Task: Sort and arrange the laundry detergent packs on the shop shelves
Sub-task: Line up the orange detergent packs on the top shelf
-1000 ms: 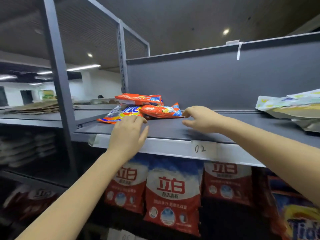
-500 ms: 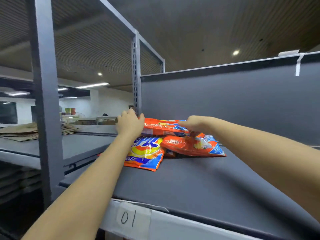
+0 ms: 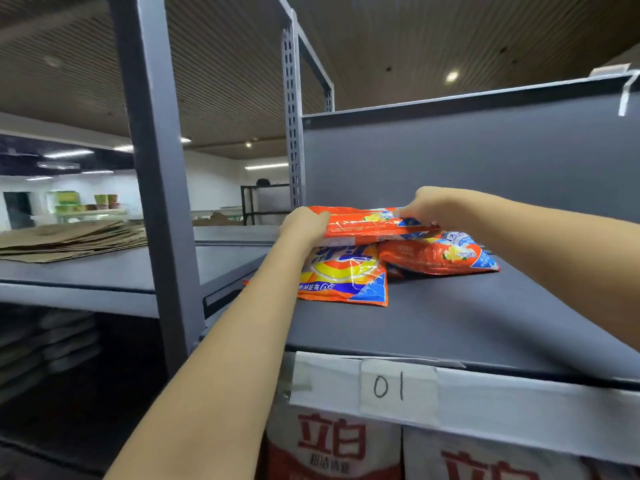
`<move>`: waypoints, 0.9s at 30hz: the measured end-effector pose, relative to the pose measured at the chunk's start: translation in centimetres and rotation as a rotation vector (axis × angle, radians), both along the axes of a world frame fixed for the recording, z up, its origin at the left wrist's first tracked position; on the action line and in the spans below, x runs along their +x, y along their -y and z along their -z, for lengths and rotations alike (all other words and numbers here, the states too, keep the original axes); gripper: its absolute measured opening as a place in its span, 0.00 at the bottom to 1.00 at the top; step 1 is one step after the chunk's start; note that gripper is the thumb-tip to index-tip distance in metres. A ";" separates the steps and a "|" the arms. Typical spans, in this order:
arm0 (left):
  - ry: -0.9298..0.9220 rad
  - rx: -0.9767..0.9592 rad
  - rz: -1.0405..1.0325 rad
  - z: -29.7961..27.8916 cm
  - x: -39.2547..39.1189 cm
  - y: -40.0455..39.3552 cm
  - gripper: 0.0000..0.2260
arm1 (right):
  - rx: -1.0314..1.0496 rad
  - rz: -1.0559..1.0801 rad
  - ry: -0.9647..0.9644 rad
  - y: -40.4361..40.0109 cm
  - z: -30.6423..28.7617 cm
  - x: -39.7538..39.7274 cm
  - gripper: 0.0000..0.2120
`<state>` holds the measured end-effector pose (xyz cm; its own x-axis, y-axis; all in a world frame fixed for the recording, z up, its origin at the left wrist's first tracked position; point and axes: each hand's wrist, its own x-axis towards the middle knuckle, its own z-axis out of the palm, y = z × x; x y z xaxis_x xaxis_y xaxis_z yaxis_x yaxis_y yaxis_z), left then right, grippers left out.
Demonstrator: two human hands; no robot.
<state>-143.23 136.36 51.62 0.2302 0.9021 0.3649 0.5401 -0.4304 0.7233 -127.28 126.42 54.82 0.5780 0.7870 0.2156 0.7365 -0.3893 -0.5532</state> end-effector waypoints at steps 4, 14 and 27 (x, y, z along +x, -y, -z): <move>0.281 -0.203 0.192 1.8 -3.1 0.5 0.23 | 0.203 -0.029 -0.279 2.4 1.3 -1.3 0.16; 0.543 -0.745 0.692 2.4 -8.4 7.2 0.09 | 0.255 -0.142 -0.756 11.4 5.1 -6.3 0.10; 0.822 -0.346 1.222 6.5 -8.6 21.6 0.15 | 0.515 -0.166 -0.903 29.3 8.1 -10.0 0.21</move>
